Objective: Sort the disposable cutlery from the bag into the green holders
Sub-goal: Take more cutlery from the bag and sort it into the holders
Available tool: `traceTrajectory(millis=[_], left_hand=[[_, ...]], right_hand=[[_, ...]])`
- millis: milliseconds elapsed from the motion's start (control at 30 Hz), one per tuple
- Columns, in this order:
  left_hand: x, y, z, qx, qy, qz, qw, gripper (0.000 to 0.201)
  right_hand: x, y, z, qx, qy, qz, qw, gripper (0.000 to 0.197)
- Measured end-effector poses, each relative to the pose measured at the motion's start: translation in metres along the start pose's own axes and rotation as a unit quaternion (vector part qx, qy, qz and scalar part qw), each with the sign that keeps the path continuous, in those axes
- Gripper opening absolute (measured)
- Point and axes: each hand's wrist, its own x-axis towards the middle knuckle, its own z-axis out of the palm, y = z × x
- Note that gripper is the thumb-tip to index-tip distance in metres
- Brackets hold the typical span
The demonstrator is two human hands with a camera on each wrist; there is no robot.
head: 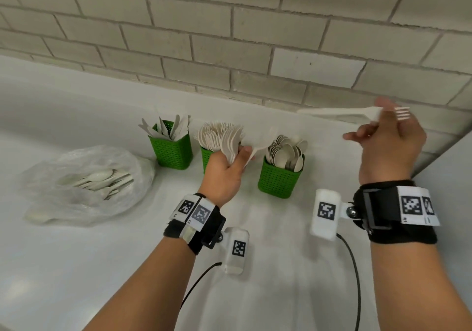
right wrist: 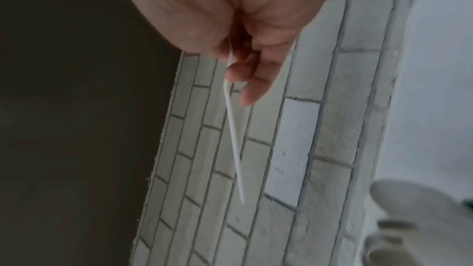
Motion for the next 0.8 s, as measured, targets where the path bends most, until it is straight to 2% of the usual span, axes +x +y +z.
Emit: traceTrajectory(millis=[33,100,167,200,300,433,567,633,733,800], left_hand=[[-0.001,-0.001,-0.002,0.007,0.006,0.001,1.000,0.043],[-0.006,-0.001,0.000,0.017,0.000,0.008,1.000,0.039],[-0.011,-0.001,0.008,0.037,-0.018,0.020,0.999,0.033],[-0.014,-0.001,0.012,0.046,-0.024,0.029,0.998,0.031],[-0.019,-0.004,0.011,0.035,-0.029,0.036,0.998,0.026],[-0.022,-0.011,0.009,0.029,-0.035,0.043,0.998,0.026],[-0.024,-0.007,0.012,0.037,-0.048,0.051,0.997,0.024],[-0.025,-0.006,0.011,0.015,-0.067,0.018,0.997,0.031],[-0.023,-0.008,0.006,-0.012,-0.098,-0.049,0.994,0.060],[-0.021,-0.006,0.004,-0.030,-0.099,-0.071,0.992,0.057]], right_hand=[[0.001,0.001,-0.002,-0.034,-0.023,0.007,0.999,0.029],[-0.012,0.008,0.003,-0.128,-0.168,0.047,0.976,0.025],[-0.035,0.016,0.013,-0.126,-0.300,0.122,0.938,0.022],[-0.044,0.019,0.018,-0.093,-0.323,0.157,0.929,0.020],[-0.053,0.024,0.023,-0.019,-0.308,0.205,0.929,0.016],[-0.057,0.033,0.027,-0.059,-0.291,0.191,0.936,0.018],[-0.062,0.039,0.034,-0.052,-0.286,0.191,0.937,0.015],[-0.059,0.040,0.032,-0.035,-0.268,0.192,0.943,0.013],[-0.050,0.040,0.027,-0.039,-0.252,0.164,0.953,0.011],[-0.047,0.038,0.024,-0.108,-0.283,0.124,0.945,0.018]])
